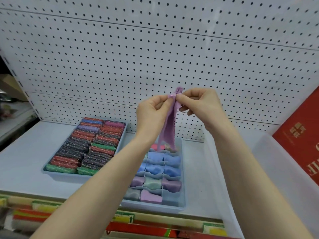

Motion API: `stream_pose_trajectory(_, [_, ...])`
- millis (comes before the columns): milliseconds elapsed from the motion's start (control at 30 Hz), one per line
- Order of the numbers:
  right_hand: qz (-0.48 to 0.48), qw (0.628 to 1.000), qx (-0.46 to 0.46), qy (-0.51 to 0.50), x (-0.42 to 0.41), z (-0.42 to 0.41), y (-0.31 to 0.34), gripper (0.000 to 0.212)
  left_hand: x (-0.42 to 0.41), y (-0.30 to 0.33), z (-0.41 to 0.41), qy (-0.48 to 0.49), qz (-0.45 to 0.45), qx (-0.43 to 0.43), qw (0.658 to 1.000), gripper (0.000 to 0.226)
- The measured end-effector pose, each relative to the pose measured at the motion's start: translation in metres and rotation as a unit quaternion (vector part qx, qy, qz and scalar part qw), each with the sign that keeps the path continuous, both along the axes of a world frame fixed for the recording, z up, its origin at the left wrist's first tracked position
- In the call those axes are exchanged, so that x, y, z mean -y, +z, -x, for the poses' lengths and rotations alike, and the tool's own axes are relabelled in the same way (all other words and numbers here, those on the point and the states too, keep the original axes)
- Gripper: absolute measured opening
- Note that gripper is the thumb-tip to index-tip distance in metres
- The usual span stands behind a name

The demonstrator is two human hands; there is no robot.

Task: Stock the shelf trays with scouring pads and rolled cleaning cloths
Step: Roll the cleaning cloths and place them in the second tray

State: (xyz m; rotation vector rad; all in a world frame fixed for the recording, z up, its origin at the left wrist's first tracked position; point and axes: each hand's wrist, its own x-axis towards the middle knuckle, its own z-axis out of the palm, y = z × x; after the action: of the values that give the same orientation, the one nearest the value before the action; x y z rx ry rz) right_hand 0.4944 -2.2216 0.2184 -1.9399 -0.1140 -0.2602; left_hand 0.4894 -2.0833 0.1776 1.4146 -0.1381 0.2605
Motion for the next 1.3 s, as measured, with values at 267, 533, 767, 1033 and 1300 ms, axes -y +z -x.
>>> stream_pose_trajectory(267, [-0.014, 0.997, 0.029, 0.068, 0.002, 0.006, 0.001, 0.016, -0.004, 0.008, 0.009, -0.025, -0.044, 0.038, 0.998, 0.02])
stream_pose_trajectory(533, [-0.078, 0.985, -0.029, 0.148, 0.037, 0.01, -0.036, 0.024, -0.022, 0.019, -0.005, -0.055, -0.008, 0.021, 0.998, 0.019])
stream_pose_trajectory(767, [-0.153, 0.972, -0.068, 0.164, 0.014, 0.011, -0.065, 0.015, -0.025, 0.028, -0.015, -0.082, 0.071, -0.043, 0.993, 0.016])
stream_pose_trajectory(1033, [-0.152, 0.976, -0.147, 0.052, 0.019, 0.012, -0.086, 0.015, -0.022, -0.053, -0.005, -0.147, -0.054, -0.228, 0.961, 0.018])
stream_pose_trajectory(1300, [-0.155, 0.981, -0.007, 0.116, 0.022, 0.007, -0.055, 0.041, -0.014, -0.032, -0.012, -0.086, 0.017, -0.076, 0.993, 0.031])
